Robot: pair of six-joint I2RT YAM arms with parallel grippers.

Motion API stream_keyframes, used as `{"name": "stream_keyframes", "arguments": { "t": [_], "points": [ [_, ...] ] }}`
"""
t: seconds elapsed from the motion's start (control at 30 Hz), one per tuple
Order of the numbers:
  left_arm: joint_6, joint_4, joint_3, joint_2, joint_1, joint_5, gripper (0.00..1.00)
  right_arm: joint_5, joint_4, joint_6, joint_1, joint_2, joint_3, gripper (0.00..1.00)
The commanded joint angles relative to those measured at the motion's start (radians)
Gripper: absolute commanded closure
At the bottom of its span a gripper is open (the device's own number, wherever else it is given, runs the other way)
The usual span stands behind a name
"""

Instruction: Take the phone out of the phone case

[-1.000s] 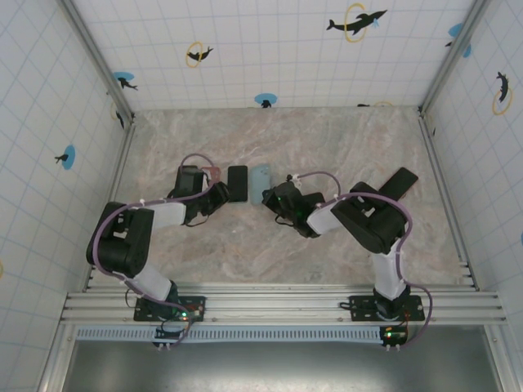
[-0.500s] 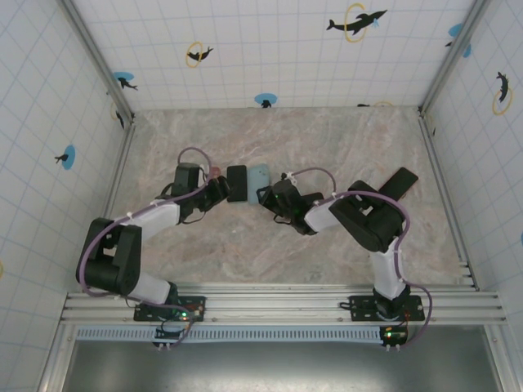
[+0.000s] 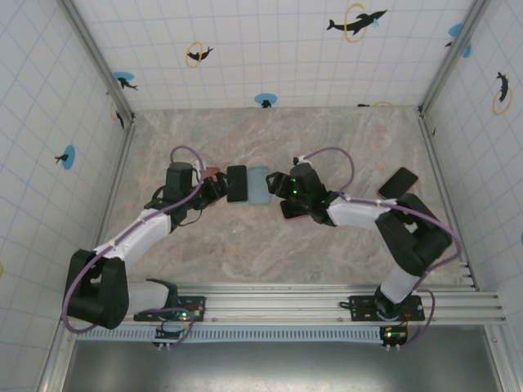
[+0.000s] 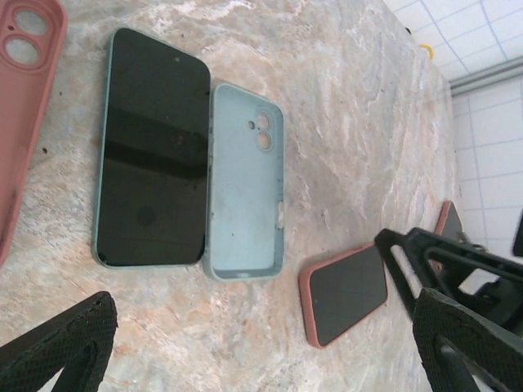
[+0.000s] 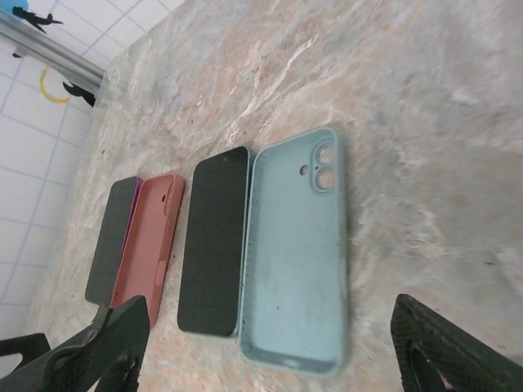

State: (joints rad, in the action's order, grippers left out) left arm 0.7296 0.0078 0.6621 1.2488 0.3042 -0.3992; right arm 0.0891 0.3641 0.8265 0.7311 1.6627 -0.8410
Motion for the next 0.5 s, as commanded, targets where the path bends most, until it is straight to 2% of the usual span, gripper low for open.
{"name": "stream_keyframes", "arguments": {
  "t": [0.0,0.2,0.3,0.47],
  "points": [
    [-0.016,-0.040,-0.032,-0.031,0.019,0.013,0.04,-0.017,-0.151,-0.153,-0.033,-0.100,0.056,0.19],
    [-0.002,-0.040,-0.054,-0.074,0.058,0.034,0.02,-0.080,-0.366,-0.579,-0.099,-0.233,0.057,0.15],
    [-0.014,-0.044,-0.055,-0.078,0.077,0.036,0.02,-0.099,-0.489,-0.613,-0.150,-0.267,0.042,0.14],
    [-0.047,-0.069,-0.031,-0.064,0.087,0.020,0.02,-0.113,-0.570,-0.697,-0.175,-0.323,0.053,0.14]
  ]
}}
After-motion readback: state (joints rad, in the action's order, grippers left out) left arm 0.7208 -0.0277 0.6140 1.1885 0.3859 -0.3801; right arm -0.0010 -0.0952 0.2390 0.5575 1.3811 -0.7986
